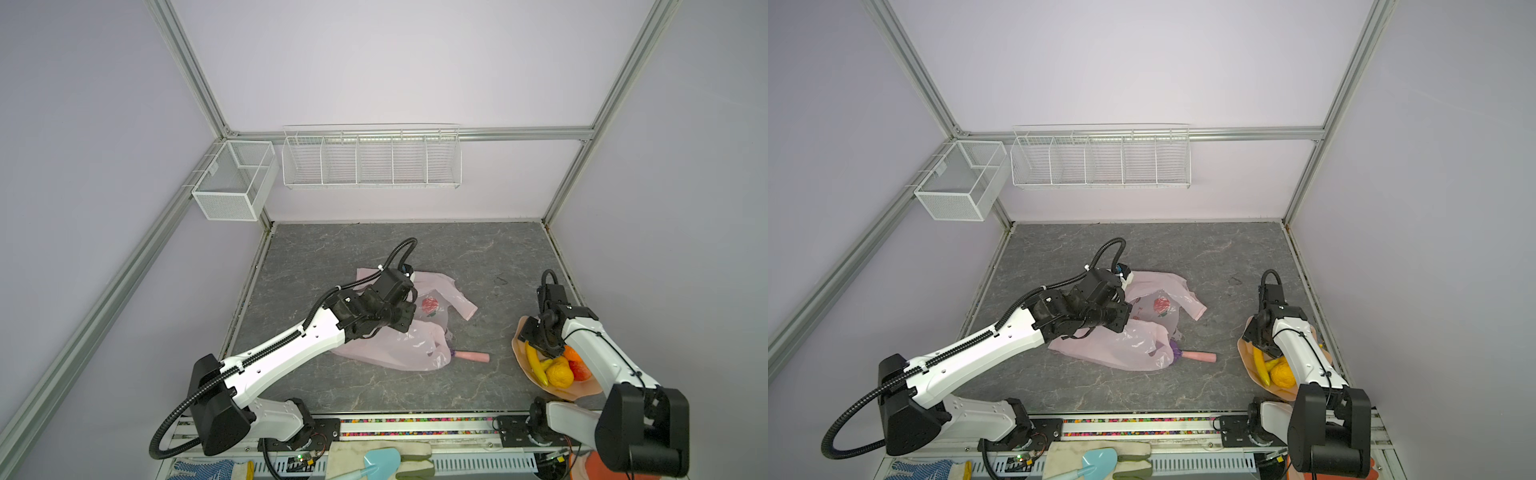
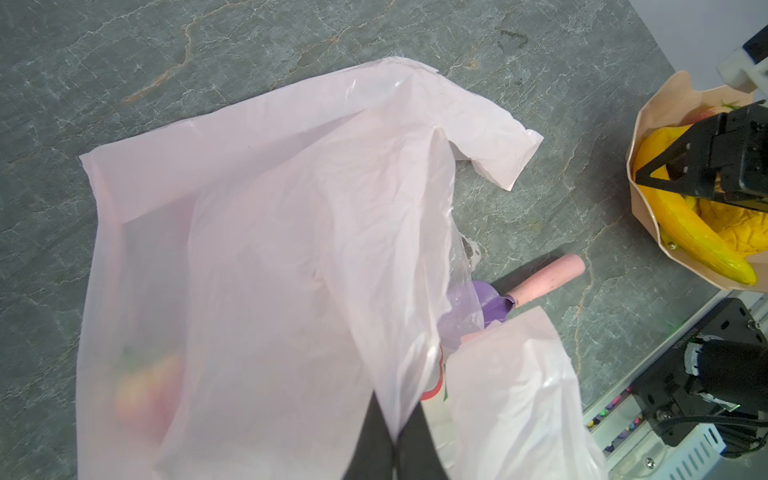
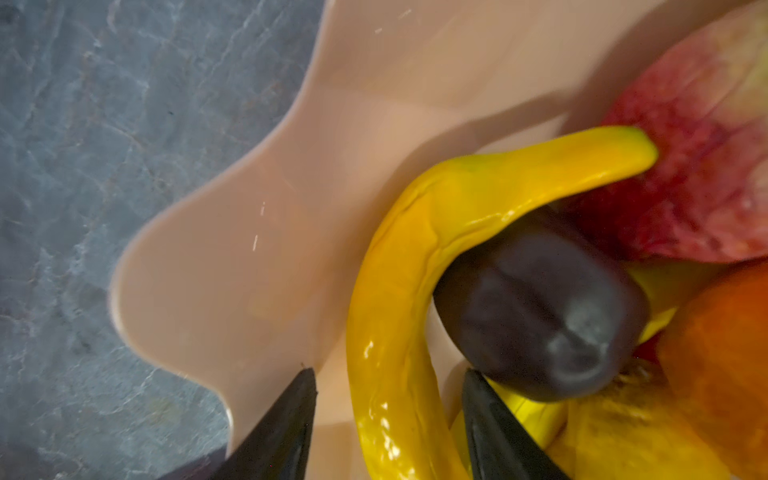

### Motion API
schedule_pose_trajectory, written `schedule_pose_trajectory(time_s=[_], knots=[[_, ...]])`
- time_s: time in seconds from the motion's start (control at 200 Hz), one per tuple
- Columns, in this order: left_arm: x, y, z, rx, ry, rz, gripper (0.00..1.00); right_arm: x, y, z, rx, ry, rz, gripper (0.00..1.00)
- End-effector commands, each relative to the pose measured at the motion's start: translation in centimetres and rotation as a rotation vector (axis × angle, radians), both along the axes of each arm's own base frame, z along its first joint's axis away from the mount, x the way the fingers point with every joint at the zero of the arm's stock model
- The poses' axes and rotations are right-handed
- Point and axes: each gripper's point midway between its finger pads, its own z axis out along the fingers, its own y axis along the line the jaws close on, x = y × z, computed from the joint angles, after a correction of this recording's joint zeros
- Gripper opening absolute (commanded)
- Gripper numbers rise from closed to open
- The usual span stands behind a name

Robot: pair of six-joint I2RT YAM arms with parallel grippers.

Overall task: Place the fruits into the plastic bag
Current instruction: Pick up the fruit from the plate.

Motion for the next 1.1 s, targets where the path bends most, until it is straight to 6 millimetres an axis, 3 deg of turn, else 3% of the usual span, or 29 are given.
schedule_pose_trajectory(time_s=[0.0, 0.145, 0.365, 0.585, 0.845, 0.97, 1.095], knots=[[0.1, -0.2, 1.2, -0.016, -0.009, 0.0, 0.0, -0.1, 0.1, -1.0, 0.014, 0.01, -0.008, 0.57], [0.1, -0.2, 1.3, -0.012, -0.01, -0.002, 0.0, 0.0, 0.2, -1.3, 0.018, 0.001, -0.012, 0.48], [0.1, -0.2, 1.3, -0.012, -0.009, 0.0, 0.0, 0.3, 0.1, 0.1, 0.015, -0.035, -0.014, 0.31], [0.1, -0.3, 1.4, -0.015, -0.009, -0.001, 0.0, 0.9, 0.1, 4.0, 0.011, -0.117, -0.016, 0.24], [0.0, -0.4, 1.2, -0.018, -0.002, -0.006, 0.0, 2.3, 1.4, 8.9, 0.085, -0.31, -0.019, 0.23], [0.0, -0.5, 1.1, -0.021, 0.0, -0.006, 0.0, 3.5, 3.3, 10.5, 0.157, -0.424, 0.099, 0.19], [0.0, -0.6, 1.1, -0.024, 0.003, -0.009, 0.0, 4.3, 7.2, 12.5, 0.257, -0.549, 0.305, 0.2]])
